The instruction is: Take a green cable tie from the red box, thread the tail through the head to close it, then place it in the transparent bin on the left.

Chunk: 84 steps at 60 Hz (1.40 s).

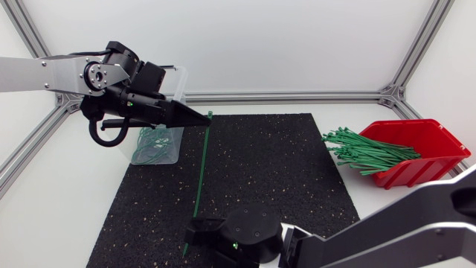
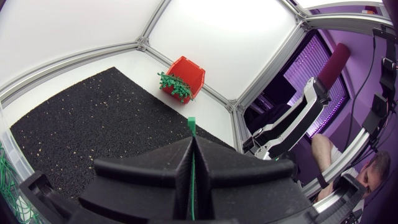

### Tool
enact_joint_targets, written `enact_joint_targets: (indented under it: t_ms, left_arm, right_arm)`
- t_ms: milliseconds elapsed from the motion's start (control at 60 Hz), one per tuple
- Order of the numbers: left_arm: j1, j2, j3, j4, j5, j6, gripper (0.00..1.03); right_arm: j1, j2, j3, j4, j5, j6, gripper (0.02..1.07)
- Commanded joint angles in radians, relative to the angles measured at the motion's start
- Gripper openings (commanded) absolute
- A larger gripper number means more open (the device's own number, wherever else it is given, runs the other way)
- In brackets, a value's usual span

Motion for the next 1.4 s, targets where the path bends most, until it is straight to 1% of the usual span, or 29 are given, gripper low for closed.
enact_joint_targets:
  t_ms: [0, 50, 150, 283, 383, 433, 533, 567, 667, 783, 917, 1000, 1067, 1183, 1250, 1267, 1283, 1350, 1383]
  left_arm:
    - [-0.005, 0.032, 0.018, -0.031, -0.008, 0.025, 0.03]
    - [-0.006, 0.032, 0.018, -0.039, -0.008, 0.034, 0.03]
    - [-0.005, 0.032, 0.017, -0.063, -0.006, 0.068, 0.03]
    - [0.008, 0.027, 0.011, -0.094, -0.008, 0.108, 0.03]
    - [0.015, 0.022, 0.009, -0.131, -0.008, 0.146, 0.03]
    - [0.015, 0.019, 0.009, -0.155, -0.008, 0.175, 0.03]
    - [0.017, 0.018, 0.006, -0.177, -0.011, 0.200, 0.03]
    - [0.015, 0.015, 0.003, -0.187, -0.011, 0.211, 0.03]
    - [0.012, -0.002, -0.006, -0.218, -0.013, 0.246, 0.03]
    - [0.009, -0.013, -0.011, -0.227, -0.013, 0.255, 0.03]
    - [0.011, -0.028, -0.020, -0.227, -0.014, 0.273, 0.03]
    - [0.012, -0.040, -0.032, -0.227, -0.014, 0.284, 0.03]
    - [0.014, -0.050, -0.037, -0.229, -0.014, 0.290, 0.03]
    - [0.015, -0.071, -0.045, -0.241, -0.013, 0.289, 0.03]
    - [0.011, -0.085, -0.057, -0.247, -0.011, 0.287, 0.03]
    - [0.011, -0.086, -0.058, -0.247, -0.009, 0.286, 0.03]
    - [0.008, -0.088, -0.060, -0.253, -0.006, 0.286, 0.03]
    - [0.008, -0.094, -0.060, -0.272, 0.001, 0.287, 0.03]
    - [0.008, -0.097, -0.065, -0.278, 0.020, 0.289, 0.03]
  right_arm:
    - [0.009, 0.018, -0.002, 0.016, 0.007, -0.027, 0.09]
    - [0.008, 0.013, 0.010, 0.016, 0.012, -0.023, 0.08]
    - [0.008, 0.010, 0.035, 0.013, 0.032, 0.008, 0.08]
    - [0.015, -0.010, 0.044, -0.003, 0.069, 0.106, 0.08]
    - [0.018, -0.036, 0.058, -0.030, 0.102, 0.181, 0.08]
    - [0.021, -0.047, 0.076, -0.064, 0.133, 0.238, 0.07]
    - [0.025, -0.065, 0.096, -0.087, 0.171, 0.324, 0.07]
    - [0.028, -0.079, 0.105, -0.112, 0.190, 0.381, 0.07]
    - [0.040, -0.105, 0.118, -0.135, 0.224, 0.473, 0.07]
    - [0.054, -0.163, 0.145, -0.268, 0.254, 0.628, 0.07]
    - [0.069, -0.203, 0.170, -0.372, 0.268, 0.781, 0.07]
    - [0.074, -0.237, 0.205, -0.503, 0.267, 0.921, 0.07]
    - [0.077, -0.257, 0.220, -0.572, 0.260, 0.999, 0.07]
    - [0.069, -0.295, 0.279, -0.750, 0.214, 1.171, 0.07]
    - [0.055, -0.327, 0.312, -0.856, 0.165, 1.268, 0.07]
    - [0.054, -0.329, 0.314, -0.863, 0.159, 1.278, 0.07]
    - [0.048, -0.337, 0.326, -0.902, 0.138, 1.314, 0.07]
    - [0.035, -0.360, 0.340, -0.957, 0.106, 1.370, 0.07]
    - [0.029, -0.373, 0.349, -0.995, 0.086, 1.404, 0.07]
